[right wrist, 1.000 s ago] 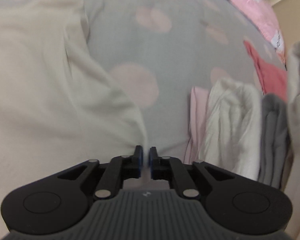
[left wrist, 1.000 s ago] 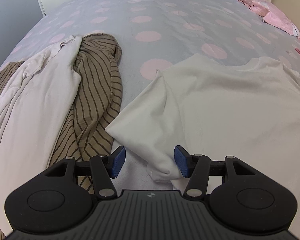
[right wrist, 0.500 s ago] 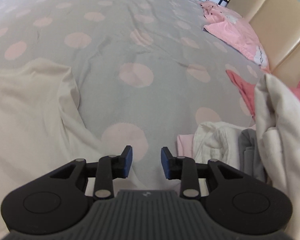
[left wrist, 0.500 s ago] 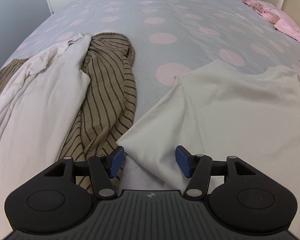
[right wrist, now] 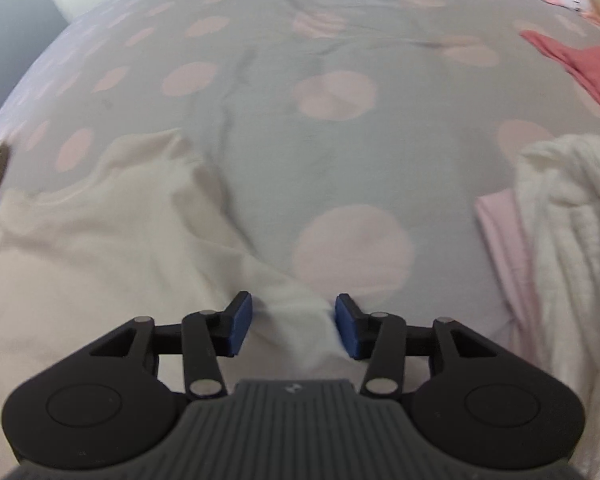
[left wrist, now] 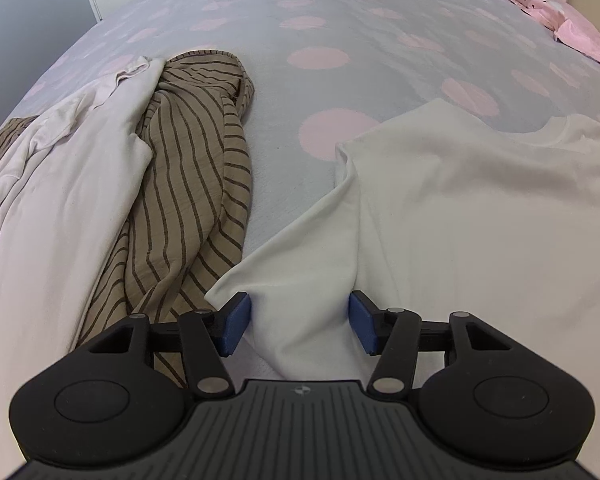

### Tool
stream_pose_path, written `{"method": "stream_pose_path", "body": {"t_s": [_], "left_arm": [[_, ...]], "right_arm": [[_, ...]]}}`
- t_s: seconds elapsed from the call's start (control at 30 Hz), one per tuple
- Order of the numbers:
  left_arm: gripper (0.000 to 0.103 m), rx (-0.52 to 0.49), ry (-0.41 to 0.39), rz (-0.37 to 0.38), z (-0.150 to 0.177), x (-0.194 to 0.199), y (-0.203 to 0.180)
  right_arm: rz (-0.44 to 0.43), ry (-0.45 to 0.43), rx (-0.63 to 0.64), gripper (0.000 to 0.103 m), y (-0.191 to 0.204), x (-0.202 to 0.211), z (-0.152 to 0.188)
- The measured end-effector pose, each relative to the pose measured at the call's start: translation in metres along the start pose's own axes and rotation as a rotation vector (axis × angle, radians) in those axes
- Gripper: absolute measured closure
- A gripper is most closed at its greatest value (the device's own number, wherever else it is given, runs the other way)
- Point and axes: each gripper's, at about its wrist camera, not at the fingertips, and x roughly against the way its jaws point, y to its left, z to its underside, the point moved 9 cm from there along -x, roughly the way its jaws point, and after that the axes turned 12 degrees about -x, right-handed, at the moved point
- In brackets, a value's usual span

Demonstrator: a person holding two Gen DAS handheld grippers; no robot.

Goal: Fold clothes

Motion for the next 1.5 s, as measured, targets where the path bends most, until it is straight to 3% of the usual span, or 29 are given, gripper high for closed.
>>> {"method": "stream_pose_path", "body": {"t_s": [0.13,0.2,0.27,0.33,0.37,0.43,0.53,0.6,0.67,0.73,0.83,0.97,1.17,1.3,1.4,1.47,1.5], "left_arm": [[0.050,0.003,0.000,0.005,-0.001,-0.001,0.001],[0.050,-0.002,0.001,0.003,0.000,-0.001,0.001],[0.050,-0.004,0.001,0.004,0.000,-0.001,0.001],[0.050,-0.007,0.002,0.004,0.000,-0.001,0.001],[0.050,-0.008,0.003,0.004,0.000,-0.001,0.001],[0.051,-0.009,0.008,0.000,-0.001,-0.001,0.001],[0.055,-0.013,0.009,0.003,-0.001,0.001,0.000],[0.063,-0.020,0.006,0.008,-0.001,0.002,0.000],[0.087,-0.032,-0.001,0.017,-0.003,0.005,-0.002],[0.096,-0.041,-0.021,0.018,-0.007,0.013,-0.004],[0.098,-0.084,-0.054,-0.044,-0.017,0.028,-0.006],[0.097,-0.096,-0.065,-0.095,-0.024,0.038,-0.002],[0.091,0.025,-0.075,-0.073,-0.024,0.049,0.022],[0.091,0.092,-0.043,-0.039,-0.017,0.047,0.022],[0.078,0.124,0.019,-0.039,-0.004,0.041,0.022],[0.057,0.162,0.043,-0.038,0.007,0.037,0.023],[0.056,0.189,0.060,-0.024,0.013,0.033,0.023]], "right_arm": [[-0.008,0.050,0.068,0.059,0.017,0.000,0.010],[0.022,0.058,0.089,0.083,0.016,-0.001,0.010],[0.049,0.063,0.090,0.091,0.013,0.000,0.005],[0.129,0.039,0.071,0.093,0.005,0.010,-0.005],[0.224,-0.011,0.113,0.101,0.000,0.017,-0.012],[0.343,-0.082,0.164,0.101,-0.011,0.027,-0.025],[0.351,-0.078,0.078,0.103,-0.028,0.030,-0.030],[0.394,-0.083,0.091,0.103,-0.033,0.029,-0.029],[0.422,-0.086,0.103,0.098,-0.036,0.029,-0.026],[0.406,-0.078,0.088,0.098,-0.038,0.031,-0.022],[0.403,-0.081,0.125,0.098,-0.034,0.037,-0.017],[0.396,-0.088,0.160,0.096,-0.030,0.041,-0.014],[0.401,-0.065,0.209,0.080,-0.031,0.037,0.001],[0.408,-0.064,0.224,0.080,-0.035,0.043,0.006],[0.390,-0.074,0.220,0.075,-0.035,0.050,0.007],[0.380,-0.077,0.223,0.074,-0.035,0.053,0.008],[0.375,-0.078,0.227,0.074,-0.035,0.055,0.009]]}}
